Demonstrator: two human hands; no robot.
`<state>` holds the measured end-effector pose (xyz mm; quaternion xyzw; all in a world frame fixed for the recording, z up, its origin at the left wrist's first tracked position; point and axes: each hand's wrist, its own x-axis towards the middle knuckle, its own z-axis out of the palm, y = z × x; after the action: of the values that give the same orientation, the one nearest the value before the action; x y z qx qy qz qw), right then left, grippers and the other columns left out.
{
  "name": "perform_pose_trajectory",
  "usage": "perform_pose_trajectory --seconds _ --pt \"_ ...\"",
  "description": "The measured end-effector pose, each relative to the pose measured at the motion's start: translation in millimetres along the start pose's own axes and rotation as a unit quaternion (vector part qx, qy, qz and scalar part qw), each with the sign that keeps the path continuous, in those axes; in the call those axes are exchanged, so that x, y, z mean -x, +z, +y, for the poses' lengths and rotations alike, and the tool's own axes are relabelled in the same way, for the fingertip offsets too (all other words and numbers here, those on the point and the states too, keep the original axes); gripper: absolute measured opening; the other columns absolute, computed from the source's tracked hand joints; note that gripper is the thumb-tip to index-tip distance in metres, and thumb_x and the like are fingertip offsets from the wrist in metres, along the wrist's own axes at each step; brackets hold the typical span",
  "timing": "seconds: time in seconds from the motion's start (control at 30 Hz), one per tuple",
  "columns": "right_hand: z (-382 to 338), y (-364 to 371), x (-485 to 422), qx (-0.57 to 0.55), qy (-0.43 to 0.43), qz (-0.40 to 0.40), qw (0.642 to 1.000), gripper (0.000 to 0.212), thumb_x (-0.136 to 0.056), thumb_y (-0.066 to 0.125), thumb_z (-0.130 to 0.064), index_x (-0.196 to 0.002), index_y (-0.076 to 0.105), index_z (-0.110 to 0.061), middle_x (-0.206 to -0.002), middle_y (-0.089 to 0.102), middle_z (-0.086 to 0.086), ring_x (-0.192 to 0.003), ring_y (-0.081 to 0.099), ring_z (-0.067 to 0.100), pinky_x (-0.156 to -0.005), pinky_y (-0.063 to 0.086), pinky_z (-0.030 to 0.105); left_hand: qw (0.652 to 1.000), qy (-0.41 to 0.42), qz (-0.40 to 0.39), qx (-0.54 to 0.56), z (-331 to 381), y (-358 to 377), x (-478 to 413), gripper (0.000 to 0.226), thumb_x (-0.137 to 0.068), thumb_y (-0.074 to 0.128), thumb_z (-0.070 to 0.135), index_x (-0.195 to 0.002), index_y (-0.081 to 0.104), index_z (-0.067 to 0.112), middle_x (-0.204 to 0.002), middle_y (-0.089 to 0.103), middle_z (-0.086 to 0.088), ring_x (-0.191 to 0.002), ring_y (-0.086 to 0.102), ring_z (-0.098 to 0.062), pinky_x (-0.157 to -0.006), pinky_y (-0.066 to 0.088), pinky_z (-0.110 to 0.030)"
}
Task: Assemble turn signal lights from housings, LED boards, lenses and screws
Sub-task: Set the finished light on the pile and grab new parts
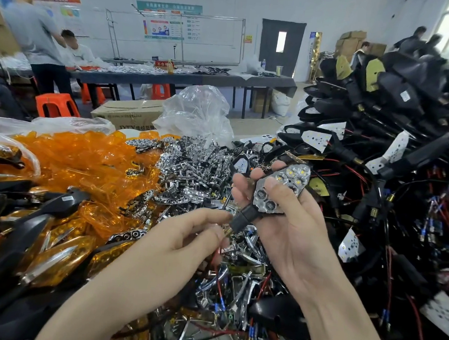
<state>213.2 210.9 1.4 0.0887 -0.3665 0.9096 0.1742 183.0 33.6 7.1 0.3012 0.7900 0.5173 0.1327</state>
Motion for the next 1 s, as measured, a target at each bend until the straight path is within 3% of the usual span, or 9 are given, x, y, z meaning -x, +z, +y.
perform_pose_trajectory --seconds 0.1,0.2,0.3,0.5,0.6,0.8,1.0 --pt "2.6 3.8 0.2 0.011 0.047 -0.006 0.999 0.013 -0.084 0.065 -0.007 -0.095 0.070 -0.012 -0.093 0.076 0.012 -0.101 0.075 0.035 -0.077 0.063 0.037 0.998 0.020 0.038 0.047 5.4 3.5 -0.7 0.032 -0.082 0.044 0.066 -0.108 0.063 0.062 -0.098 0.071 0.024 -0.086 0.070 0.000 -0.070 0.054 -0.014" --pt "5.6 7.9 0.7 0.048 0.091 -0.005 0.995 0.021 -0.077 0.068 -0.009 -0.098 0.065 -0.007 -0.092 0.078 0.012 -0.091 0.076 0.027 -0.070 0.063 0.038 0.994 0.022 0.037 0.100 7.0 13.7 -5.0 0.035 -0.091 0.046 0.069 -0.110 0.068 0.050 -0.103 0.074 0.018 -0.088 0.069 0.000 -0.070 0.056 -0.022" --pt "8.2 11.0 2.6 0.099 0.111 -0.003 0.989 0.016 -0.075 0.072 -0.015 -0.089 0.075 -0.021 -0.101 0.079 0.012 -0.088 0.075 0.025 -0.068 0.059 0.040 0.984 -0.004 0.008 0.177 7.8 24.2 -9.0 0.037 -0.091 0.053 0.064 -0.108 0.072 0.037 -0.102 0.075 0.004 -0.092 0.071 -0.010 -0.073 0.059 -0.029" --pt "6.8 11.5 5.5 0.163 0.138 0.022 0.977 0.023 -0.075 0.070 -0.025 -0.096 0.074 -0.031 -0.105 0.079 0.006 -0.071 0.064 0.024 -0.041 0.037 0.020 0.959 -0.029 0.025 0.279 10.6 38.5 -16.0 0.034 -0.090 0.059 0.037 -0.107 0.068 0.009 -0.088 0.073 -0.006 -0.074 0.067 -0.014 -0.060 0.055 -0.025" --pt "5.5 12.3 5.7 0.172 0.132 0.021 0.976 0.019 -0.076 0.070 -0.025 -0.084 0.077 -0.040 -0.098 0.079 0.005 -0.071 0.067 0.020 -0.040 0.038 0.019 0.967 -0.033 0.044 0.247 9.9 43.8 -17.8 0.024 -0.100 0.052 0.029 -0.106 0.066 0.010 -0.085 0.074 0.000 -0.072 0.067 -0.011 -0.060 0.053 -0.024" --pt "4.3 12.8 7.4 0.185 0.147 0.005 0.972 0.024 -0.086 0.071 -0.018 -0.088 0.076 -0.041 -0.105 0.078 0.004 -0.069 0.070 0.017 -0.044 0.045 0.022 0.959 -0.052 0.086 0.263 12.5 48.5 -20.2 0.018 -0.103 0.052 0.020 -0.102 0.067 0.028 -0.069 0.072 0.003 -0.059 0.067 -0.009 -0.053 0.050 -0.016" --pt "3.4 13.0 5.5 0.177 0.146 0.027 0.973 0.016 -0.075 0.071 -0.029 -0.086 0.077 -0.040 -0.101 0.079 0.003 -0.067 0.066 0.022 -0.046 0.040 0.024 0.959 -0.061 0.099 0.259 12.2 52.2 -21.3 0.018 -0.101 0.055 0.021 -0.098 0.069 0.030 -0.074 0.074 0.002 -0.062 0.068 -0.009 -0.054 0.050 -0.018"
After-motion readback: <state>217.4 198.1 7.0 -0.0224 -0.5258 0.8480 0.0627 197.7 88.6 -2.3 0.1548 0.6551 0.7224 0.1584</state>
